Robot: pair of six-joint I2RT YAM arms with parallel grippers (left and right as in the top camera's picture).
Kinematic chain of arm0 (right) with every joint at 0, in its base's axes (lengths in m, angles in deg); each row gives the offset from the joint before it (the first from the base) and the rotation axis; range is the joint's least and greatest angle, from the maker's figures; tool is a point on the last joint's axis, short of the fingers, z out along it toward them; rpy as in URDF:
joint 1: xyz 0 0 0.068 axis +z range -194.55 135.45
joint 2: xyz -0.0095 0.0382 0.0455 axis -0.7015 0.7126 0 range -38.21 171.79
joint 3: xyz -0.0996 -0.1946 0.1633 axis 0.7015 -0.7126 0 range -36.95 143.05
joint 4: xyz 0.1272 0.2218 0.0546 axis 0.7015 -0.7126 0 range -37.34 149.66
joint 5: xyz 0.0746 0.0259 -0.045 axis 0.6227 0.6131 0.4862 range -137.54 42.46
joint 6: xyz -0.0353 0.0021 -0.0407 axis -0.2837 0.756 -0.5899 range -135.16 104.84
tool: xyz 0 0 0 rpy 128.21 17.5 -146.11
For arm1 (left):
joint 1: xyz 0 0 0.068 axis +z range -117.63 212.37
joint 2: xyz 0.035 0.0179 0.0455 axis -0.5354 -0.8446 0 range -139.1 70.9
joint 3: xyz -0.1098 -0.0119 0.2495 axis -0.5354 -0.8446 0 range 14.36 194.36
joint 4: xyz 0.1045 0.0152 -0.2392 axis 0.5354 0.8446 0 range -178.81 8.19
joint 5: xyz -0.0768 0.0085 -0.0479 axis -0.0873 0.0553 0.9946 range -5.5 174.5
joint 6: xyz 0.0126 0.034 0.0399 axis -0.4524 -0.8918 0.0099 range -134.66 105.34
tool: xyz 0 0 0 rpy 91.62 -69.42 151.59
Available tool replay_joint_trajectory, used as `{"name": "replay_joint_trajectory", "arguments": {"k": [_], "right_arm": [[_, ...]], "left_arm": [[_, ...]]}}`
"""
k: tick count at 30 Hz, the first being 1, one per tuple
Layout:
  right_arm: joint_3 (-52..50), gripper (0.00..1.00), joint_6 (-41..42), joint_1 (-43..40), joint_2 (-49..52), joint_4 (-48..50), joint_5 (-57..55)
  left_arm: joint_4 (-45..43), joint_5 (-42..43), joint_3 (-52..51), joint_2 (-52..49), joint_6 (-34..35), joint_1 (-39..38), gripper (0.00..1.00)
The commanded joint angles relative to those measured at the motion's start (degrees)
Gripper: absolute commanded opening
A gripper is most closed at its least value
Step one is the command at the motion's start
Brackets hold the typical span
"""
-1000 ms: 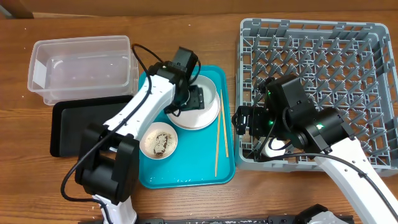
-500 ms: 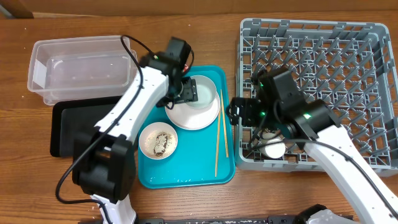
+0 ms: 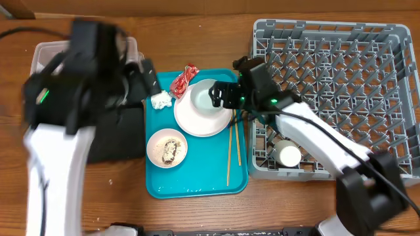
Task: Sort waste into correct bins and load items into the dishwasher
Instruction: 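Retract the left arm and grasp the white bowl rim with the right gripper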
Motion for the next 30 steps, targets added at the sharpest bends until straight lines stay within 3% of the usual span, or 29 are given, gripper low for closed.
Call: {"name": "replay_joint_trajectory", "arguments": {"k": [1,7,10,12,14,16,18,22,26,29,30], "right_arm": [[0.9,0.89,2.6,0.1,5.7,3.9,-1.1],[0.9,0.85,2.6,0.1,13.2,9.6,-2.6],[0.8,0.63,2.6,0.2,14.1,9.3,-2.6],[0.9,0.53,2.6,0.2,14.0,9.2,-2.6],[0.9,0.35,2.6,0.2,13.6,9.0,-2.6],[0.9,0.34,2.6,0.2,13.0,8.6,-2.6],[0.9,0.6,2.6,0.2,12.2,7.8,-2.6],[0.9,0.63,2.3,0.2,9.6,5.6,-2.8],[0.9,0.57,2.3,0.2,6.1,5.1,-2.8],[0.9,0.38,2.4,0.3,5.0,5.0,-2.5],[0.9,0.36,2.4,0.3,5.1,4.3,-2.4]], "left_arm": [[1.7,0.2,1.4,6.9,-0.9,0.0,1.0],[2.8,0.0,1.4,16.7,-0.4,0.0,1.0],[3.7,0.2,1.4,19.5,-0.5,0.0,1.0],[4.2,0.2,1.4,20.6,-0.5,0.0,1.0],[4.8,0.2,1.4,21.2,-0.5,0.0,1.0],[4.8,0.2,1.4,21.5,-0.5,0.0,1.0],[4.8,0.2,1.3,21.4,-0.5,0.0,1.0],[4.8,0.2,1.3,21.4,-0.5,0.0,1.0],[4.8,0.2,1.3,21.4,-0.5,0.0,1.0],[4.8,0.2,1.3,21.4,-0.5,0.0,1.0],[4.8,0.2,1.3,21.4,-0.5,0.0,1.0]]}}
